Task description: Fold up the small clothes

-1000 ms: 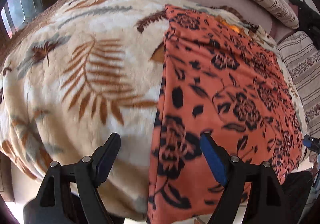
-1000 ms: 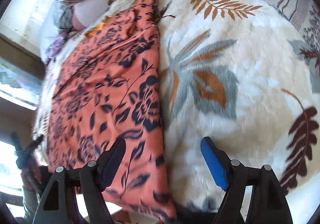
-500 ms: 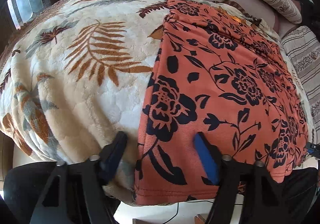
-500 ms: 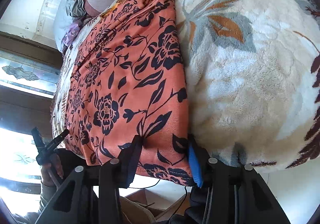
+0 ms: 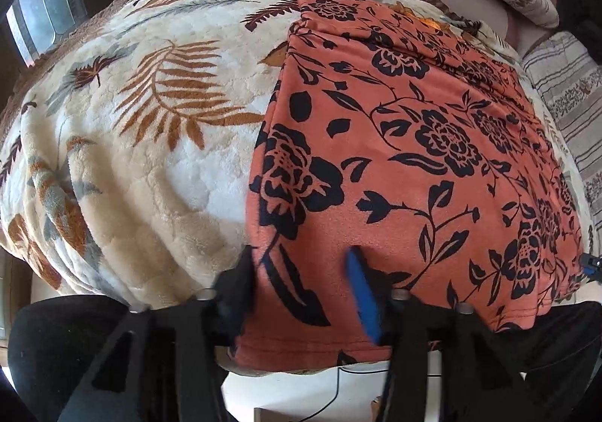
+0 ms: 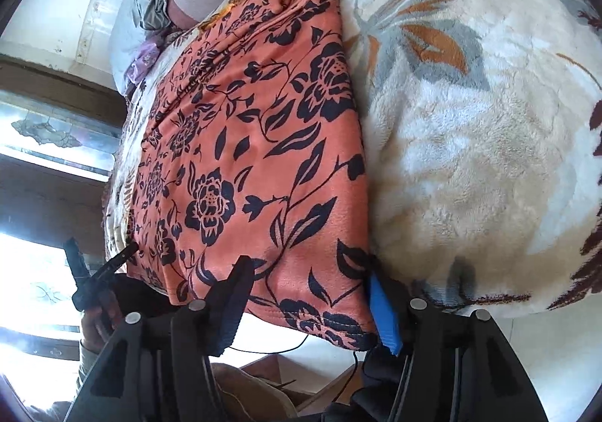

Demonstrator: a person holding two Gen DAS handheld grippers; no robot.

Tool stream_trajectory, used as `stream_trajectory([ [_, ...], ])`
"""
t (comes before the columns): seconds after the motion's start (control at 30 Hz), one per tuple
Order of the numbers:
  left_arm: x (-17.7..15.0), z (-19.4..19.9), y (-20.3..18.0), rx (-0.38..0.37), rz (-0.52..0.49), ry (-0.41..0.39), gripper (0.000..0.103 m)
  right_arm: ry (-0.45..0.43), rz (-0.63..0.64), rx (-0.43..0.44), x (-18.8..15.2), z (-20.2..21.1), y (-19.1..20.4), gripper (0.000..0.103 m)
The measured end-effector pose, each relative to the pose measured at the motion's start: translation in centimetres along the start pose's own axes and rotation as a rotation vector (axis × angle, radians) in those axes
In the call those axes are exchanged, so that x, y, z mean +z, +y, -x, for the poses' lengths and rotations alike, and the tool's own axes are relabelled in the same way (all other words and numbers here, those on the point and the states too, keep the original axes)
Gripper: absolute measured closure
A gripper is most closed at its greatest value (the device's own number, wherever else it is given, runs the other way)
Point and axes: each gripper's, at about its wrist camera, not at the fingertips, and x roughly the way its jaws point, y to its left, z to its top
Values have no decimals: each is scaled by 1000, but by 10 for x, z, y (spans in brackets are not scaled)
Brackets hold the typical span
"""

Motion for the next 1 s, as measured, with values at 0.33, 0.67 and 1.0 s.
stream_trajectory([
  [0.33,3,13,6,-18,46,7,69,-4,-22,-23,-3,1,-3,84],
  [0.67,5,27,-4,-42,-28,-33,97,-60,32,-35,-12,15,12,95],
  [1.0,34,57,0,-92,-7,-126,97,-187,-98,137,-8,44,-6,95],
])
